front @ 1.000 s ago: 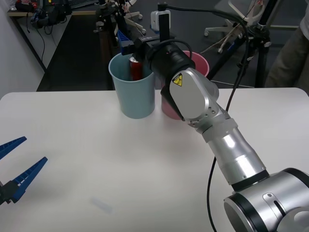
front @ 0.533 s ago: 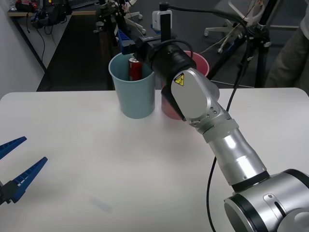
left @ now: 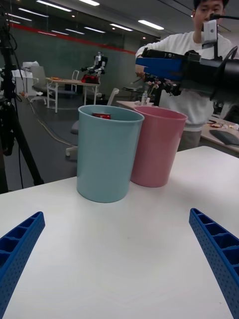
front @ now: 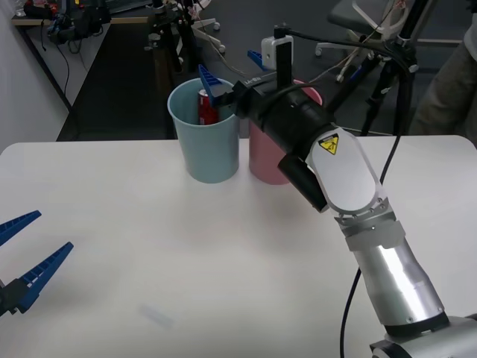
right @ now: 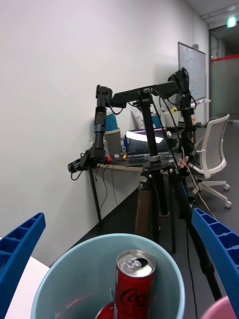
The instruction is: Grasp the object on the table and drop it into the matching bin: aluminum can to the light blue bin, PET bottle to the pink bin.
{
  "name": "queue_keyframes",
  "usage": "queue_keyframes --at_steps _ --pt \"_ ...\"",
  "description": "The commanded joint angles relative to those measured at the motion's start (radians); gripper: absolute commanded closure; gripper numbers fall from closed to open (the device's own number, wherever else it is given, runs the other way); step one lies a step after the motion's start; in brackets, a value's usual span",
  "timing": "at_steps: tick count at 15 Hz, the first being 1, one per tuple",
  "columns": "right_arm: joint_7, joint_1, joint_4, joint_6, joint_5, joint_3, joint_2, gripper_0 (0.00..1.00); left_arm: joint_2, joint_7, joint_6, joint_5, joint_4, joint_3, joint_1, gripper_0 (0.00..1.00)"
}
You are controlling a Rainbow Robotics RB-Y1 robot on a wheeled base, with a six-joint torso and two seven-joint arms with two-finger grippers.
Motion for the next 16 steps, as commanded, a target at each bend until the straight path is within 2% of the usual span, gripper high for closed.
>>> queue_keyframes --at_steps 1,5,7,9,16 --pt "0.114 0.142 -0.153 -0.085 -0.142 0.001 -0.066 0.0 0.0 0.0 0.0 0.0 0.0 0.0 0.0 0.0" --pt "0.3 0.32 -0.286 -0.16 -0.389 -0.003 -0.198 0.0 0.0 0.0 0.0 0.0 0.0 0.0 0.0 0.0" --pt "0.42 0.413 -0.323 -0.239 -0.527 -0.046 -0.264 0.0 0.0 0.0 0.0 0.0 0.0 0.0 0.0 0.0" --pt "0.521 0.484 -0.325 -0.335 -0.621 -0.111 -0.299 0.0 0.0 0.0 0.0 0.0 0.0 0.0 0.0 0.0" --pt "0.774 0.736 -0.325 -0.6 -0.814 -0.325 -0.342 0.0 0.0 0.0 0.0 0.0 0.0 0.0 0.0 0.0"
